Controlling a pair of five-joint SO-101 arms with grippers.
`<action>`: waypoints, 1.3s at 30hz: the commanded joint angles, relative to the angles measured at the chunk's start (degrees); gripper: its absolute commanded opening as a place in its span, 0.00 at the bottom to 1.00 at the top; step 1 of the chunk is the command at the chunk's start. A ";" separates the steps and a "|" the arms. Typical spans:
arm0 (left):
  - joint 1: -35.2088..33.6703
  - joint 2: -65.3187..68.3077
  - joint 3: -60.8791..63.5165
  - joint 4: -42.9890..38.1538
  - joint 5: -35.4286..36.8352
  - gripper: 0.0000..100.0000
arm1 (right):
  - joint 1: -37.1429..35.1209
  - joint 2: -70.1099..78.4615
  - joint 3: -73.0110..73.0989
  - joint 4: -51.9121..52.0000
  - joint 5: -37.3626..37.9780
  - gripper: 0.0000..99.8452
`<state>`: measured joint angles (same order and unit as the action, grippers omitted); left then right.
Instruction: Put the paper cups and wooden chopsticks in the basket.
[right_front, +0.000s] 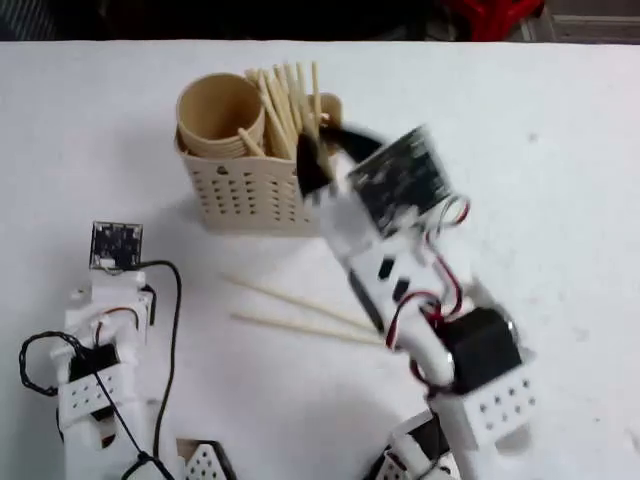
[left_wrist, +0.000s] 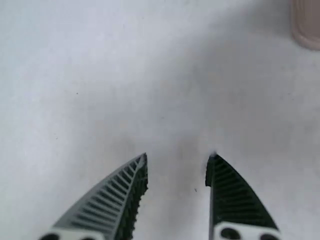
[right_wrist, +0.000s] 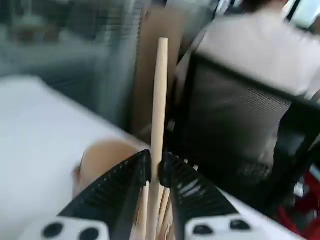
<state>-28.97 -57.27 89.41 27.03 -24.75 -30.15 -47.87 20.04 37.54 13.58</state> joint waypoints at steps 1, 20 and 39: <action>0.57 -0.92 -0.18 -1.14 -0.53 0.20 | 0.48 7.69 -8.26 -14.20 -0.97 0.02; 0.57 -0.92 -0.18 -1.14 -0.53 0.20 | 2.86 29.93 -12.22 -18.42 -1.49 0.14; 0.57 -0.92 -0.18 -1.14 -0.53 0.20 | -13.23 10.68 -6.51 40.48 10.02 0.08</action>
<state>-28.97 -57.27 89.41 27.03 -24.75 -39.30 -37.58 11.43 72.26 20.18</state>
